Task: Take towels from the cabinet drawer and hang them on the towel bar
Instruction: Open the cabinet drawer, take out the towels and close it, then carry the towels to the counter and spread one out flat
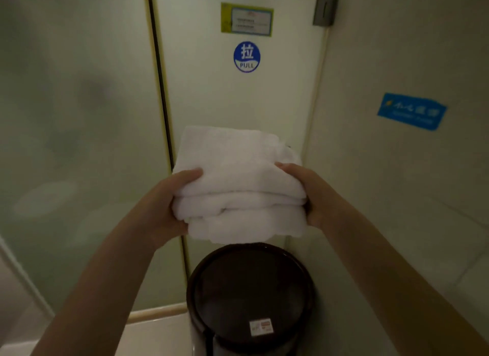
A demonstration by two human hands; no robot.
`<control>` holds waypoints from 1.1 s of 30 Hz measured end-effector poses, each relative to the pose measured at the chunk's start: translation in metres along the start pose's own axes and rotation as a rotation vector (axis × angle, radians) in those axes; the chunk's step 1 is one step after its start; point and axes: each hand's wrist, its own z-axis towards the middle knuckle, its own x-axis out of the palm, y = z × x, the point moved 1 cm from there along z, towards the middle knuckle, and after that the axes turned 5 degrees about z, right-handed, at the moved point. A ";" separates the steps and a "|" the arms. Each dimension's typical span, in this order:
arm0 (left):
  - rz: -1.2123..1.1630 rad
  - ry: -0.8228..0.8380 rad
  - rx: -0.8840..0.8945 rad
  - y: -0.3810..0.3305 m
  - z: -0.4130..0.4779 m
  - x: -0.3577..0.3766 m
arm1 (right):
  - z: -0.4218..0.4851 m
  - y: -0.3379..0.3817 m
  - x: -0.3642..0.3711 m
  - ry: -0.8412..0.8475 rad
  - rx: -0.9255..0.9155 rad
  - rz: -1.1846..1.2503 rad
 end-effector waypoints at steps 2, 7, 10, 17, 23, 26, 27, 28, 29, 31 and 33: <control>-0.010 0.016 -0.002 -0.024 -0.008 0.008 | -0.014 0.023 0.006 -0.010 0.001 0.006; 0.004 0.063 0.029 -0.052 -0.026 0.021 | -0.044 0.055 0.011 -0.043 -0.030 0.017; -0.001 0.106 0.054 -0.060 -0.039 0.029 | -0.064 0.064 0.011 -0.041 -0.047 0.033; 0.010 0.190 0.037 -0.070 -0.056 0.054 | -0.111 0.078 0.001 -0.087 -0.048 0.059; 0.026 0.331 0.021 -0.070 -0.042 0.081 | -0.139 0.088 -0.022 -0.190 -0.066 0.074; 0.015 0.420 -0.028 -0.068 -0.022 0.097 | -0.147 0.091 -0.039 -0.252 -0.108 0.098; 0.013 0.453 -0.037 -0.066 -0.014 0.103 | -0.150 0.091 -0.046 -0.276 -0.126 0.096; 0.014 0.483 -0.043 -0.065 -0.006 0.109 | -0.152 0.092 -0.053 -0.303 -0.138 0.090; 0.018 0.509 -0.046 -0.064 0.002 0.116 | -0.155 0.092 -0.059 -0.332 -0.143 0.089; 0.032 0.579 -0.038 -0.062 0.017 0.129 | -0.163 0.093 -0.070 -0.383 -0.155 0.118; 0.047 0.673 -0.039 -0.062 0.031 0.144 | -0.174 0.094 -0.079 -0.449 -0.182 0.126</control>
